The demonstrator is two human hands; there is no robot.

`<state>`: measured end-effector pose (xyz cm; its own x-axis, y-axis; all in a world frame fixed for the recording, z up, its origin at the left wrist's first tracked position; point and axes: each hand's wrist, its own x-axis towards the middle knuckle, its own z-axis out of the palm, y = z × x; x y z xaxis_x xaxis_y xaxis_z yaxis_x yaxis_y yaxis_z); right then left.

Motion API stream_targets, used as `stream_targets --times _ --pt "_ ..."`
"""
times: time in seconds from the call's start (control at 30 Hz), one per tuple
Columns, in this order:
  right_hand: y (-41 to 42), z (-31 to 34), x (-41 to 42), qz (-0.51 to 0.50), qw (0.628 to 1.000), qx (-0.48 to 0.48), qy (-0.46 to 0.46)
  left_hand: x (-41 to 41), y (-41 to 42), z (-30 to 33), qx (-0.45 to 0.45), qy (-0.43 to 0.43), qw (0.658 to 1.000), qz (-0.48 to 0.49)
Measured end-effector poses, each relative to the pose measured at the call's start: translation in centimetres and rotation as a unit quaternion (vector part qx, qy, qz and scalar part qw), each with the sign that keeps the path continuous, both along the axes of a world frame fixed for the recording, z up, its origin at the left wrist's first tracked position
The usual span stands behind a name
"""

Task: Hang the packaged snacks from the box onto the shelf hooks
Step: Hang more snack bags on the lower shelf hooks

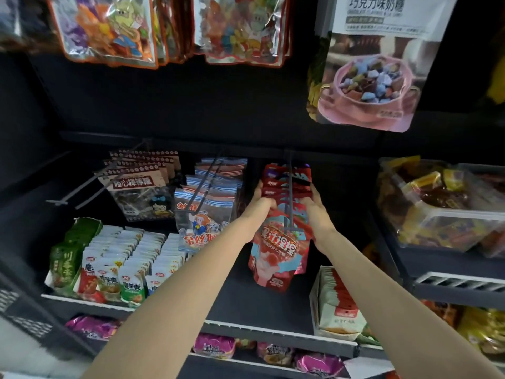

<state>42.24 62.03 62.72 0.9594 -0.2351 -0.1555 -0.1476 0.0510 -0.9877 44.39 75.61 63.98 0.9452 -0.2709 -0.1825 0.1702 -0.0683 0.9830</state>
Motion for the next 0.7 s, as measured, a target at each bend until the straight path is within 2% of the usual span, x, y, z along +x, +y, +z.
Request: stream_targets --times 0.1,0.2,0.33,0.5,0.6,0.7 --pt "-0.1 0.5 -0.2 0.003 1.0 -0.014 -0.003 -0.4 0.1 0.1 -0.005 0.001 1.0 -0.007" --pt "-0.1 0.9 -0.3 0.002 1.0 -0.026 -0.001 -1.0 0.0 0.4 0.004 -0.037 0.999 -0.003" --pt "-0.1 1.0 -0.5 0.003 0.998 -0.061 -0.013 -1.3 -0.3 0.6 0.062 -0.121 0.991 -0.018" --pt "-0.5 1.3 -0.1 0.033 0.996 -0.082 -0.023 -0.1 -0.2 0.5 0.161 -0.132 0.977 -0.043" --pt "-0.9 2.0 0.8 0.032 0.995 -0.096 -0.022 0.5 -0.1 2.0 0.238 -0.178 0.955 0.004" --pt "-1.7 2.9 2.5 0.041 0.986 -0.16 -0.019 2.1 -0.6 3.2 0.324 -0.228 0.918 -0.024"
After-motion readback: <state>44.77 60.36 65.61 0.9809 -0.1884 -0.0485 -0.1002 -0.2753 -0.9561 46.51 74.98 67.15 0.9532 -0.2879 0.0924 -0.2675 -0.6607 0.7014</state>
